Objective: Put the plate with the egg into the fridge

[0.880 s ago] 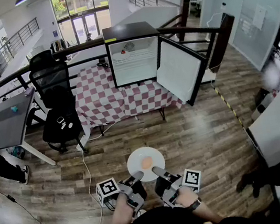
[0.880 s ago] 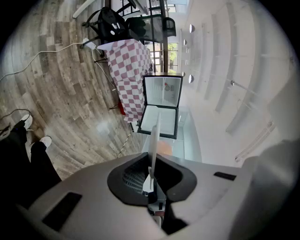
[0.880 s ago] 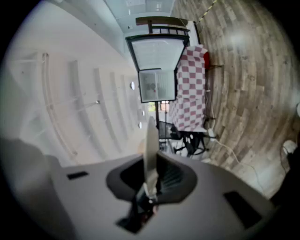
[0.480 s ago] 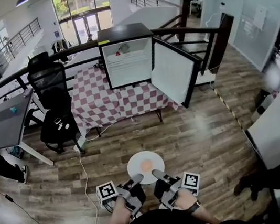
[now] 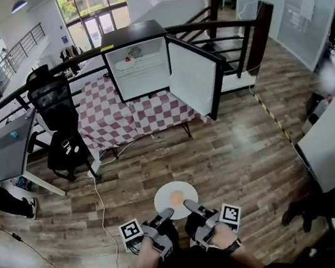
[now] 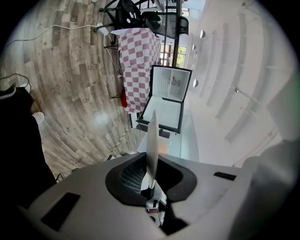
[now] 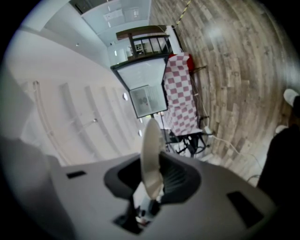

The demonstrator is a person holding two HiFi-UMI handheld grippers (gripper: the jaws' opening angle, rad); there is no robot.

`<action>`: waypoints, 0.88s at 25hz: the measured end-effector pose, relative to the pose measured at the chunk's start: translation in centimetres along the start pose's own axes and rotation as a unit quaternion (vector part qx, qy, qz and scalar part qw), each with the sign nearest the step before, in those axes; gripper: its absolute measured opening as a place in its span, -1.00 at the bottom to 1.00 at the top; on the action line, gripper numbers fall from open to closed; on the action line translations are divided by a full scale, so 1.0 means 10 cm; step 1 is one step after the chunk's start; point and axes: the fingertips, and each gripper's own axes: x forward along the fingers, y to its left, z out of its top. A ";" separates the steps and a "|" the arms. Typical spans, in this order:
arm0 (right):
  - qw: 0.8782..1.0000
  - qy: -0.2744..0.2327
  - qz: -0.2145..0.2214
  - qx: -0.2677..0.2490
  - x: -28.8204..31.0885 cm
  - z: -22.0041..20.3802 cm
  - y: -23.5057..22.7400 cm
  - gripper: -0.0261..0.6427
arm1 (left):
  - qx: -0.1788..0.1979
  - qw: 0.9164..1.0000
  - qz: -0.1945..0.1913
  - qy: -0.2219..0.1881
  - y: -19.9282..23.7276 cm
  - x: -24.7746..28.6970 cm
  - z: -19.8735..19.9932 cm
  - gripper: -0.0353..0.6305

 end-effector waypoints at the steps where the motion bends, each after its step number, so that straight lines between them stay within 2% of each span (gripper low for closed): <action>1: 1.000 0.002 0.000 0.003 -0.01 -0.01 -0.02 -0.69 | 0.001 1.000 0.002 -0.005 0.02 -0.01 0.00 -0.77; 6: 1.000 0.015 -0.009 0.017 0.07 -0.07 -0.14 -0.68 | -0.014 1.000 0.008 -0.026 0.10 -0.09 0.09 -0.77; 11: 1.000 0.003 -0.018 0.019 0.35 0.08 -0.13 -0.67 | -0.024 0.999 0.004 -0.022 0.04 0.07 0.37 -0.77; 16: 0.999 -0.033 -0.009 0.017 0.78 0.38 -0.03 -0.67 | -0.014 1.000 0.004 0.008 -0.21 0.38 0.77 -0.77; 22: 0.999 -0.034 0.008 -0.005 1.55 0.63 0.21 -0.67 | 0.002 1.000 -0.017 0.017 -0.65 0.65 1.42 -0.77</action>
